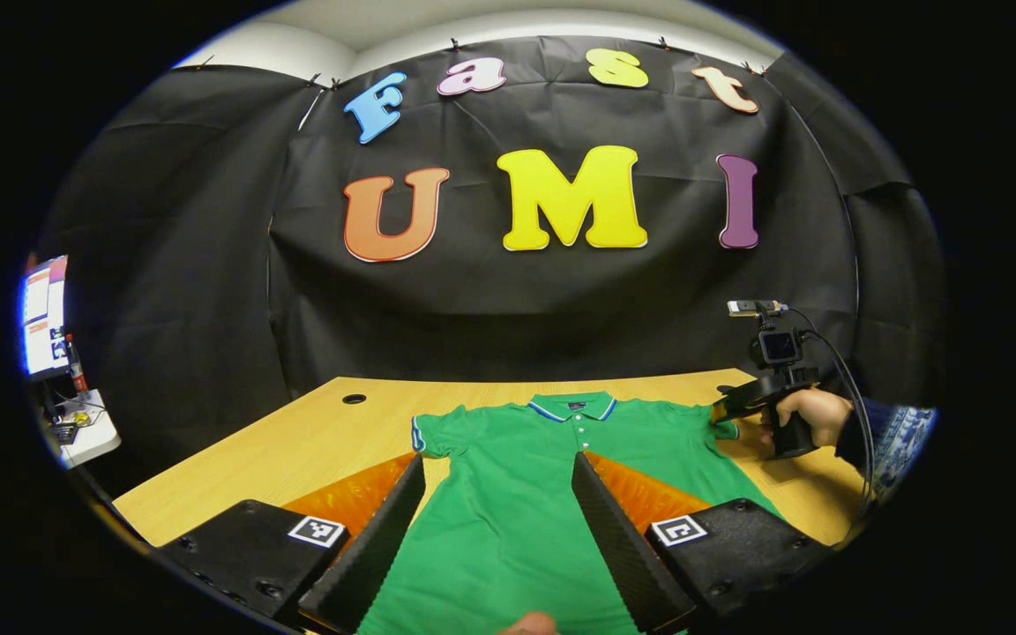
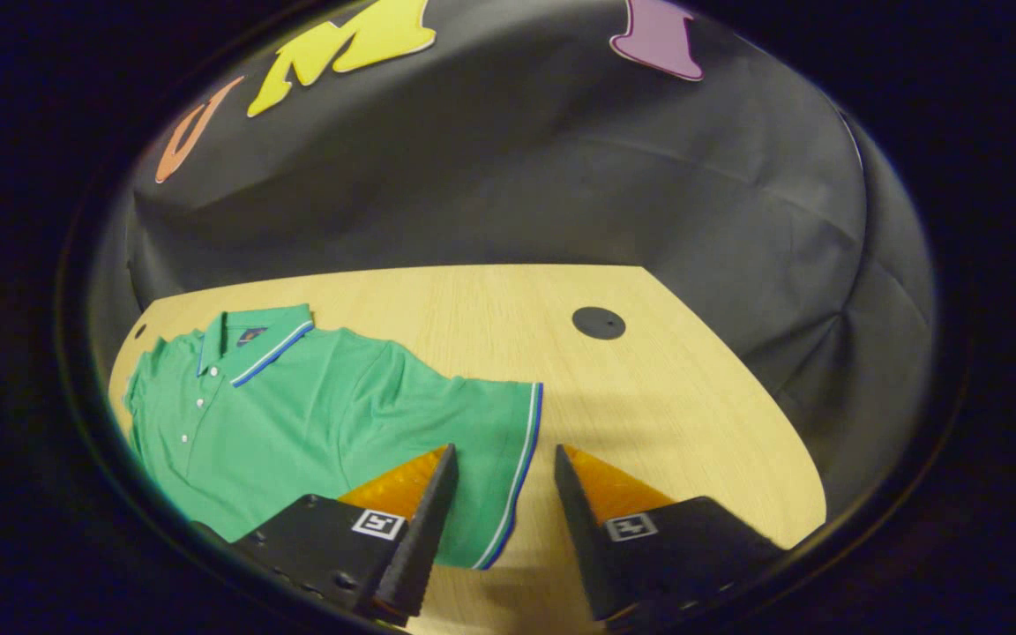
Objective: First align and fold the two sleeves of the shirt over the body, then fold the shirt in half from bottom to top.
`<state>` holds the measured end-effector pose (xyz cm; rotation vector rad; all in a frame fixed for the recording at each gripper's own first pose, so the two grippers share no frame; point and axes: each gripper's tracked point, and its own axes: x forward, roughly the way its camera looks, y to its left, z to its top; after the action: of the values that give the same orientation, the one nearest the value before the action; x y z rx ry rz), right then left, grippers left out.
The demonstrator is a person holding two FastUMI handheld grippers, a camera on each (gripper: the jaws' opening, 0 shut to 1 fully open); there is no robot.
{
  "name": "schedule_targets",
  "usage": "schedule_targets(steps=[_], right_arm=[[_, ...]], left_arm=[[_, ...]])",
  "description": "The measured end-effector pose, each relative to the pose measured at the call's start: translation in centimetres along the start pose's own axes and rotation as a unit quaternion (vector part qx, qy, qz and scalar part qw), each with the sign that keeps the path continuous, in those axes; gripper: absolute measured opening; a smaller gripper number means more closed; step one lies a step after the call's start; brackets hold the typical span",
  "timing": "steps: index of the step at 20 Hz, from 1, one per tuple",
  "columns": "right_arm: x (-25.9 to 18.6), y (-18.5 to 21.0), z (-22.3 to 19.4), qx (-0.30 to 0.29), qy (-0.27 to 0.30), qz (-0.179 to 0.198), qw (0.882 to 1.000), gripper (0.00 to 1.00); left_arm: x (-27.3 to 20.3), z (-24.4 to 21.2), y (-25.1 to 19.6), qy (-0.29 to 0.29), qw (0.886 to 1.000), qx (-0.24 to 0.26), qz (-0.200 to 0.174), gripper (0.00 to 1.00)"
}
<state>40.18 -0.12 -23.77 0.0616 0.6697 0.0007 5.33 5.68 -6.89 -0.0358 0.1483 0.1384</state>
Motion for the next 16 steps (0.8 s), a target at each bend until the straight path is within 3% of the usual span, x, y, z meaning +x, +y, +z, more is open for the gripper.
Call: schedule_targets(steps=[3,4,5,6,11,16], right_arm=[[0.1,1.2,0.2,0.021,0.001,0.029,0.999,0.31],[0.4,1.4,0.2,0.013,-0.004,0.031,0.999,0.14],[0.5,1.2,0.4,0.0,-0.006,0.026,1.0,0.13],[0.1,1.1,0.4,-0.023,-0.01,0.015,1.0,0.03],[-3.3,3.1,3.2,-0.098,-0.055,0.001,0.994,0.02],[-5.8,8.5,5.4,-0.13,-0.099,0.017,0.986,0.03]], left_arm=[[0.3,-0.5,0.3,0.007,1.0,-0.005,0.001,1.0],[0.5,-0.7,0.3,0.01,1.0,-0.007,0.002,1.0],[0.5,-0.9,0.4,0.015,1.0,-0.009,0.004,1.0],[0.6,-1.1,0.6,0.017,1.0,-0.009,0.006,1.0],[0.7,-0.9,1.5,0.015,1.0,-0.013,0.011,1.0],[0.7,-1.2,2.8,0.025,0.999,-0.018,0.02,1.0]])
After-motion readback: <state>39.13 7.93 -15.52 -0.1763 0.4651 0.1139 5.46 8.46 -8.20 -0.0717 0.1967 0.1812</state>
